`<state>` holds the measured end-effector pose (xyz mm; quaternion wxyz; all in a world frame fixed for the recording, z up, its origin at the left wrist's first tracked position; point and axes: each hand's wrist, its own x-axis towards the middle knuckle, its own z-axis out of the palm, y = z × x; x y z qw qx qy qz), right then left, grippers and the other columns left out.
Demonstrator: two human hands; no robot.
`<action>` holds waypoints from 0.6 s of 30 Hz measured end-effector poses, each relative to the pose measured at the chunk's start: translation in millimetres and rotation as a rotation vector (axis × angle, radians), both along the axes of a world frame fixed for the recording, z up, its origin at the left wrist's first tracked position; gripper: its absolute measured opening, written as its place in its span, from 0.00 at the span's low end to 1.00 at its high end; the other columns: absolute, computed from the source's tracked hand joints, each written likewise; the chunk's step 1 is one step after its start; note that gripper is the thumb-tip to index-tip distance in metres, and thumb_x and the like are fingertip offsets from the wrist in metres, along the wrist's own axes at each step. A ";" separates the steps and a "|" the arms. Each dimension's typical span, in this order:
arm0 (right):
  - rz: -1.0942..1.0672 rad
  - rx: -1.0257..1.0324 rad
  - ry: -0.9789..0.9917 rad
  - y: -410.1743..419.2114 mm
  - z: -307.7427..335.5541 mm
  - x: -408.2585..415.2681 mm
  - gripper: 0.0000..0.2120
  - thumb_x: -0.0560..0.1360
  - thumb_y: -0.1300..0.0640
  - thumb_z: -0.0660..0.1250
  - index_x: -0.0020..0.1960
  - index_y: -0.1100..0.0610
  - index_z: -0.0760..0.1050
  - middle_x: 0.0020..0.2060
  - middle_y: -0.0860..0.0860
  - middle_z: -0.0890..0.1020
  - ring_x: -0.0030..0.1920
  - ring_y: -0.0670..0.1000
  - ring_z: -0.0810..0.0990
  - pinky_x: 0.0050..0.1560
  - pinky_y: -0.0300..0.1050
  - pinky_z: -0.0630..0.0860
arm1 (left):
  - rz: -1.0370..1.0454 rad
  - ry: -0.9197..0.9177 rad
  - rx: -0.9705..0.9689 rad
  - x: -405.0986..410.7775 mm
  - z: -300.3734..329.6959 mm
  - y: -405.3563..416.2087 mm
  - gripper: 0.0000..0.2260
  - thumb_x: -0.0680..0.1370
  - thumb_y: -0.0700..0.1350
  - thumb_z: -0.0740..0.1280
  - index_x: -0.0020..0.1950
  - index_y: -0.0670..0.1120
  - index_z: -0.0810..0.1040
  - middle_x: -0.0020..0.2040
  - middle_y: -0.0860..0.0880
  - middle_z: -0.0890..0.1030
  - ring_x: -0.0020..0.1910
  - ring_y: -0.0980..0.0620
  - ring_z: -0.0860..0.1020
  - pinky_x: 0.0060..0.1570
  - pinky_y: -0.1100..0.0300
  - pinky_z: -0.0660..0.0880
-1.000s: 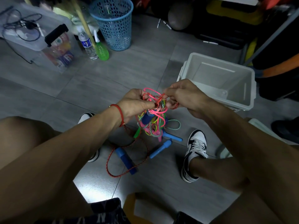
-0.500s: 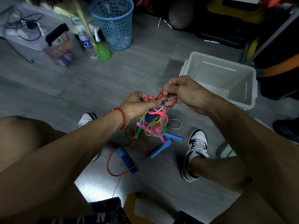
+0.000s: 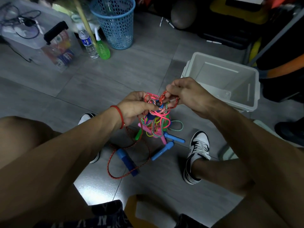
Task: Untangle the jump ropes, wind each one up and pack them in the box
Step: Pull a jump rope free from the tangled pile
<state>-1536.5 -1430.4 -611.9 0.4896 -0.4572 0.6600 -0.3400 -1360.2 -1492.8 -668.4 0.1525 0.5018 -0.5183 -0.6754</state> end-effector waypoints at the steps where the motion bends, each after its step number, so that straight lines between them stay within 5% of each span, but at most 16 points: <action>1: 0.009 -0.004 -0.006 0.2 -0.5 1.5 0.13 0.83 0.59 0.62 0.41 0.61 0.76 0.43 0.58 0.83 0.43 0.52 0.85 0.47 0.47 0.82 | 0.021 -0.007 0.034 -0.4 -0.2 -1.1 0.18 0.70 0.30 0.73 0.37 0.50 0.70 0.31 0.49 0.75 0.30 0.53 0.72 0.33 0.59 0.66; 4: 0.034 -0.016 -0.015 1.3 -2.3 4.9 0.13 0.83 0.60 0.62 0.41 0.61 0.76 0.41 0.56 0.83 0.49 0.59 0.85 0.53 0.52 0.83 | 0.066 -0.020 0.083 -0.7 1.3 -2.9 0.19 0.70 0.28 0.69 0.33 0.50 0.68 0.25 0.51 0.70 0.25 0.55 0.68 0.28 0.61 0.60; 7: -0.071 -0.060 -0.135 0.5 1.6 6.6 0.15 0.84 0.61 0.60 0.39 0.61 0.74 0.38 0.56 0.82 0.44 0.58 0.85 0.53 0.52 0.81 | 0.169 -0.030 0.072 1.2 -4.9 -1.7 0.20 0.69 0.25 0.65 0.33 0.49 0.66 0.29 0.48 0.71 0.27 0.52 0.67 0.30 0.60 0.60; 13: -0.353 -0.019 -0.233 -10.1 10.0 -12.5 0.14 0.81 0.60 0.58 0.37 0.56 0.73 0.37 0.55 0.83 0.42 0.54 0.85 0.53 0.53 0.82 | -0.007 -0.212 -0.271 4.6 -12.9 2.2 0.16 0.61 0.34 0.72 0.37 0.49 0.68 0.41 0.46 0.78 0.32 0.53 0.69 0.34 0.63 0.69; 18: -0.619 0.026 -0.487 -14.0 -1.8 -28.4 0.14 0.82 0.49 0.64 0.43 0.57 0.70 0.39 0.58 0.80 0.42 0.58 0.86 0.44 0.55 0.84 | -0.029 -0.181 -0.125 2.0 -8.5 4.2 0.11 0.75 0.41 0.74 0.42 0.45 0.72 0.34 0.46 0.75 0.26 0.54 0.66 0.22 0.66 0.64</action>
